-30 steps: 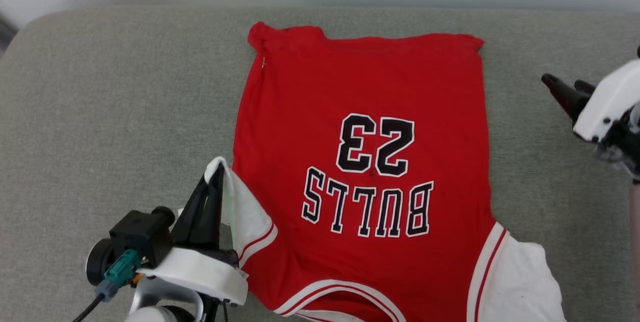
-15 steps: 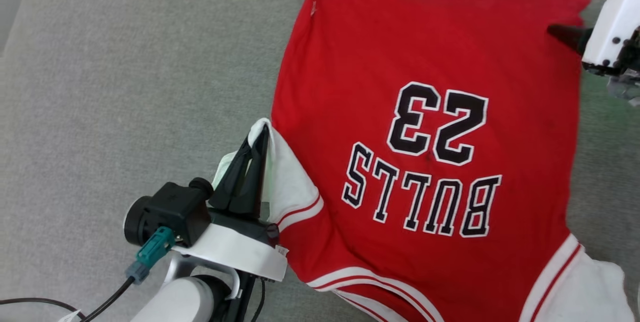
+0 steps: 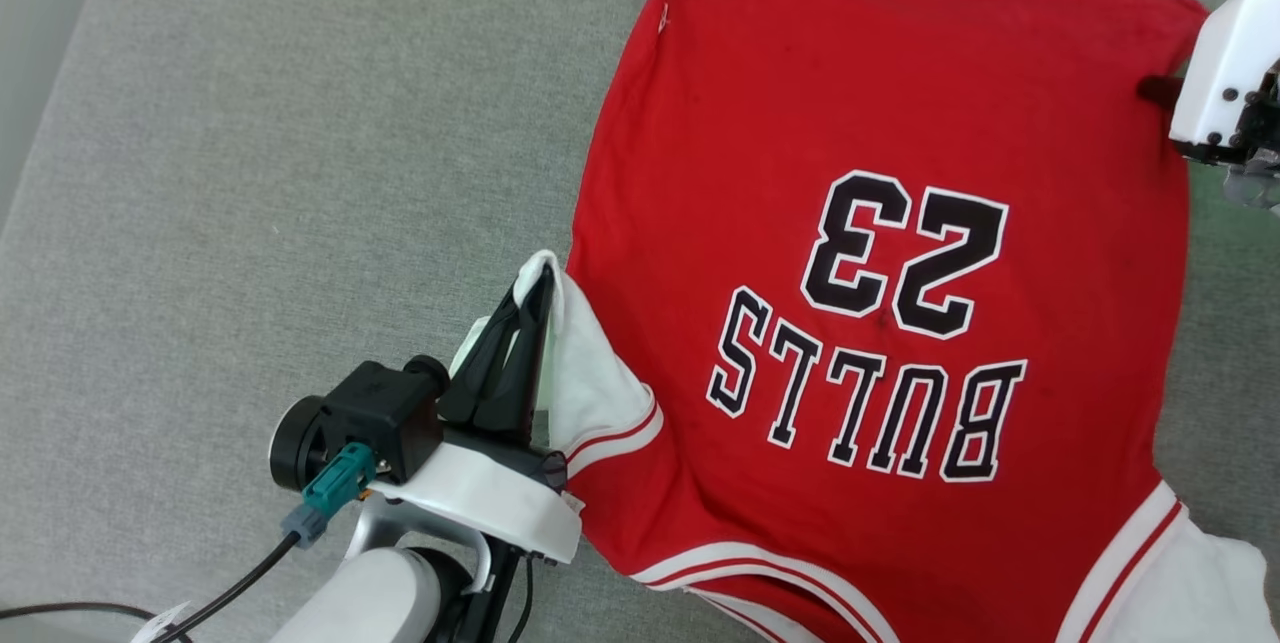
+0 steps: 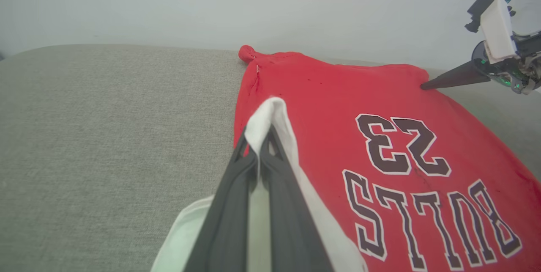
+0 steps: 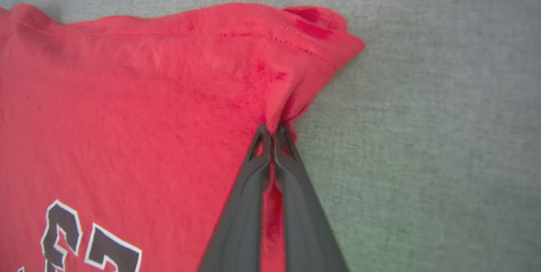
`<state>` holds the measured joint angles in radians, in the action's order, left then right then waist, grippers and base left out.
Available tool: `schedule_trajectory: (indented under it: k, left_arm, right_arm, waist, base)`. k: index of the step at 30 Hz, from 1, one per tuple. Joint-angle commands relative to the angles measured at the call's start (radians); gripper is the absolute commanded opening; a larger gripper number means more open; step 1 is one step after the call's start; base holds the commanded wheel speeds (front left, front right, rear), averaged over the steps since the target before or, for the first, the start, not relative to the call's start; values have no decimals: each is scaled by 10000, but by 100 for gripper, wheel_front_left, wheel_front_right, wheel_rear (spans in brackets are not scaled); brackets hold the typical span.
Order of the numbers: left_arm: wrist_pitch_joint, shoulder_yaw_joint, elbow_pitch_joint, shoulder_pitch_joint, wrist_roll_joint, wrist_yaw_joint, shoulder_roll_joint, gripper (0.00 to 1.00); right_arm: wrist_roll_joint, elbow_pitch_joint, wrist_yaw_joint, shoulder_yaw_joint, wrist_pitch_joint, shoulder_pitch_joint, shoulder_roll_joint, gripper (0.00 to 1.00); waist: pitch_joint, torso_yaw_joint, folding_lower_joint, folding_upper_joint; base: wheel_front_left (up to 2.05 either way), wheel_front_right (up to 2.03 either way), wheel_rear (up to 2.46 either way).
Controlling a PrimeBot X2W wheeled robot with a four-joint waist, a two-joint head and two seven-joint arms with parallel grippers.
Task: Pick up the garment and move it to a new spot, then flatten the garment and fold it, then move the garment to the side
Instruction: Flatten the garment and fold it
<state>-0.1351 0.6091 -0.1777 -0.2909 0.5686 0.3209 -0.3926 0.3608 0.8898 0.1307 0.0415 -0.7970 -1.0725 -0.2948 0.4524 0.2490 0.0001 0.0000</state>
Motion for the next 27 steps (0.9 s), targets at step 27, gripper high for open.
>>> schedule_trajectory:
  k: [27]
  left_arm:
    - [112,-1265,2011,3276,1801,648,-1251,0]
  right_arm:
    - [1420,-7699,0,-539,-460,10778,-1364,0]
  waist:
    - [-4457,-2249,-1,0]
  base:
    - [0,0,0]
